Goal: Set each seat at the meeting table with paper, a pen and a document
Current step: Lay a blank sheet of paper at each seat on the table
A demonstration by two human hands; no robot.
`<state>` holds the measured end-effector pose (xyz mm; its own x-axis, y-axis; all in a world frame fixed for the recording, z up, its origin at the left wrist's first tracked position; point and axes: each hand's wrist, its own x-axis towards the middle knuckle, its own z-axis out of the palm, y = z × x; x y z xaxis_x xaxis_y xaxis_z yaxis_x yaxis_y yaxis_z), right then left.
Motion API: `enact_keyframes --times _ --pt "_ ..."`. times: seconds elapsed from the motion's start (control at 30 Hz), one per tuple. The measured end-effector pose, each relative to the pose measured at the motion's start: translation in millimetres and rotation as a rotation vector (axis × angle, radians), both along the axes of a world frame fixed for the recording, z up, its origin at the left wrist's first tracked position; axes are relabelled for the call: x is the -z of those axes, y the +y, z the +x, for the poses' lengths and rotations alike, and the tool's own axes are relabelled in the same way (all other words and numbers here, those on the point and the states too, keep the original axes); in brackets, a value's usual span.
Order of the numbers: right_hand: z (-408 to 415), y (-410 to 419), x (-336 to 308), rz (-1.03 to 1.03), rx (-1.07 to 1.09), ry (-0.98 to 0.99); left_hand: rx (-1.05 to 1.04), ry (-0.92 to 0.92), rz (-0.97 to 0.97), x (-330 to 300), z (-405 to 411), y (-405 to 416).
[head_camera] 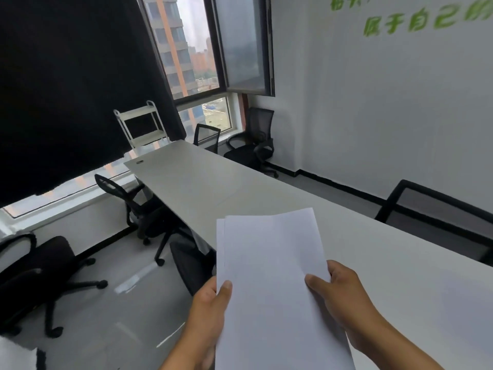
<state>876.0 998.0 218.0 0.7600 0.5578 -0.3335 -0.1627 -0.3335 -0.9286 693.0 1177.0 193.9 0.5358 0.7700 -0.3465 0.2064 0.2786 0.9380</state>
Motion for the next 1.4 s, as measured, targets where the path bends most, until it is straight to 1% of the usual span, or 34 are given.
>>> enact_keyframes --times 0.2,0.33,0.43,0.53,0.87,1.17,1.4 --pt "6.0 10.1 9.2 -0.013 0.144 0.024 0.177 0.072 -0.008 -0.9 37.8 35.2" --pt "28.8 11.5 24.8 -0.028 0.224 0.036 0.273 0.143 0.023 4.2 79.5 48.3" --pt "53.9 13.9 42.6 -0.033 0.270 0.061 0.344 0.192 0.010 11.1 114.5 53.9" --pt "77.8 19.3 64.0 -0.034 0.304 0.092 0.388 0.230 -0.007 24.3 145.7 63.6" --pt "116.4 15.6 111.3 -0.090 0.421 0.178 0.516 0.339 -0.073 60.4 214.7 72.9" --pt "117.8 11.4 150.7 -0.130 0.581 0.213 0.655 0.388 -0.175 97.0 249.0 81.3" --pt "104.1 10.0 191.4 -0.138 0.779 0.301 0.755 0.422 -0.224 133.6 267.1 87.8"
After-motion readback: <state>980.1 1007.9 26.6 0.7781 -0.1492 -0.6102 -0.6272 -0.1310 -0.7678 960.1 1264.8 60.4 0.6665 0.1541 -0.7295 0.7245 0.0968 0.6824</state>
